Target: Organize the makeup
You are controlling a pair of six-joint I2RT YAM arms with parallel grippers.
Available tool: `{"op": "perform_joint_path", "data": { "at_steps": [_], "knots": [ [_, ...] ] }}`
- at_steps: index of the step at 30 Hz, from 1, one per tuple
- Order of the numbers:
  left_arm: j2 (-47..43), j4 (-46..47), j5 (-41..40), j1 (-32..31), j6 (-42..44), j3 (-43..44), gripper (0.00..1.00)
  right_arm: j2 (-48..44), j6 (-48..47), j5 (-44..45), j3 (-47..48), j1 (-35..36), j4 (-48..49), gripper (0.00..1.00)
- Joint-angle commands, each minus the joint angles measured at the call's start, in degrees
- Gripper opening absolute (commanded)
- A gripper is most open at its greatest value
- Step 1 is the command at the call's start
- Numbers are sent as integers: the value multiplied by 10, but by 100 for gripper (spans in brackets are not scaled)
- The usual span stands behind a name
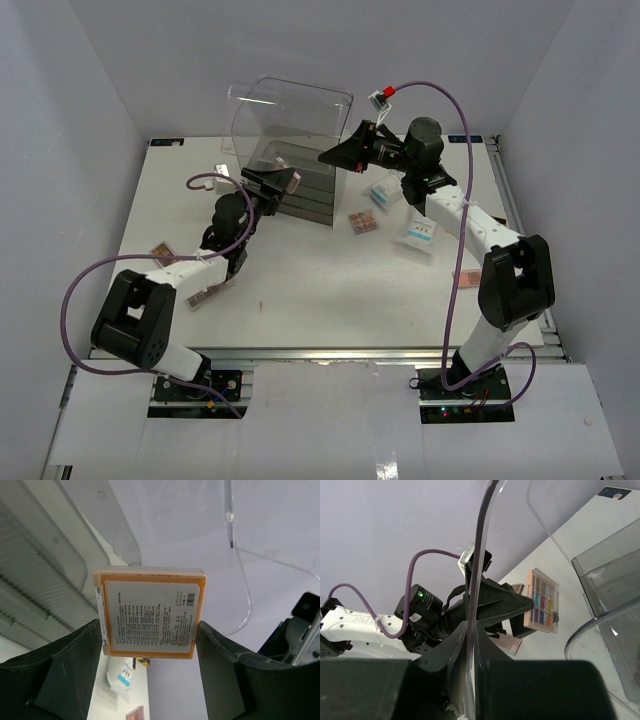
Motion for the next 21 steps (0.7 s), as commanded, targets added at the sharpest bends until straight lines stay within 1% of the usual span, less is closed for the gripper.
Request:
{"op": "perform_joint_path", "data": {
  "at_steps": [1,11,17,21],
  "knots": [
    [30,48,21,10,-29,37,12,-17,14,-22,33,0,82,12],
    [110,147,29,17,-88,61,13,-21,25,-25,26,-1,91,12],
    [144,163,32,17,-123,87,14,-22,32,-25,19,-3,101,12],
    [151,144,33,19,-144,104,14,-21,39,-23,19,-5,105,12]
  ]
}}
